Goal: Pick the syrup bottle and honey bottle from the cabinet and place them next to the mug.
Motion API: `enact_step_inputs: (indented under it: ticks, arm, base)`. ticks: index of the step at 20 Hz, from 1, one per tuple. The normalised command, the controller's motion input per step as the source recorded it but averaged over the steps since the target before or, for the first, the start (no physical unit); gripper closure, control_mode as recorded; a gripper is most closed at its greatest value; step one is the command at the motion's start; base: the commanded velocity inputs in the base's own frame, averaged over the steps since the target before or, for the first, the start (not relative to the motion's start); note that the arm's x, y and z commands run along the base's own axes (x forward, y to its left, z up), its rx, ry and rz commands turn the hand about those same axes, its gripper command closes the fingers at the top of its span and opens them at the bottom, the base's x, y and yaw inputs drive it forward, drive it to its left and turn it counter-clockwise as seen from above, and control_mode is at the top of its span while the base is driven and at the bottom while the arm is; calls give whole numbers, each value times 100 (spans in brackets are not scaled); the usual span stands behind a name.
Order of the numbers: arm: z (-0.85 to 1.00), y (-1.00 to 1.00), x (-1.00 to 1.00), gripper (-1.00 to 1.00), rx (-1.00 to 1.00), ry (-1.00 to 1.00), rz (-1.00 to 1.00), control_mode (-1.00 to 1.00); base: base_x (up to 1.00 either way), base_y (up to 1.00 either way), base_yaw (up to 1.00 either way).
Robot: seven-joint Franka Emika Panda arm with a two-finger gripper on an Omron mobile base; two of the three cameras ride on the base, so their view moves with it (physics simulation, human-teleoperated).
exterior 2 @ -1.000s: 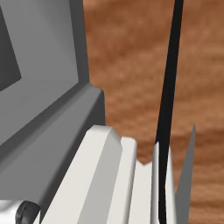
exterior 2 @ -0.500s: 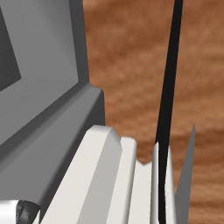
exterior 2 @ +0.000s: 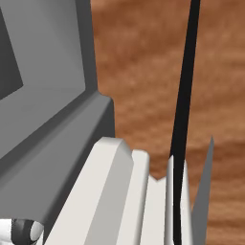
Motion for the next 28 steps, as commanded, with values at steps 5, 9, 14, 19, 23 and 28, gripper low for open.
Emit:
enact_step_inputs:
  ticks: [5,9,14,19,23,28]
  arm:
    - [-4,-12,83,-100,0,0,0,-100]
    - [0,0,41,-100,2,0,5,-100]
    - [0,-2,17,-100,3,0,5,-100]
    - [0,-16,20,-100,2,0,0,-100]
    - [0,-4,41,-100,0,0,0,-100]
    - [0,0,67,-100,0,0,0,-100]
  base:
    - [0,0,0]
    - [0,0,0]
    - [0,0,0]
    - [0,0,0]
    - [0,0,0]
    - [0,0,0]
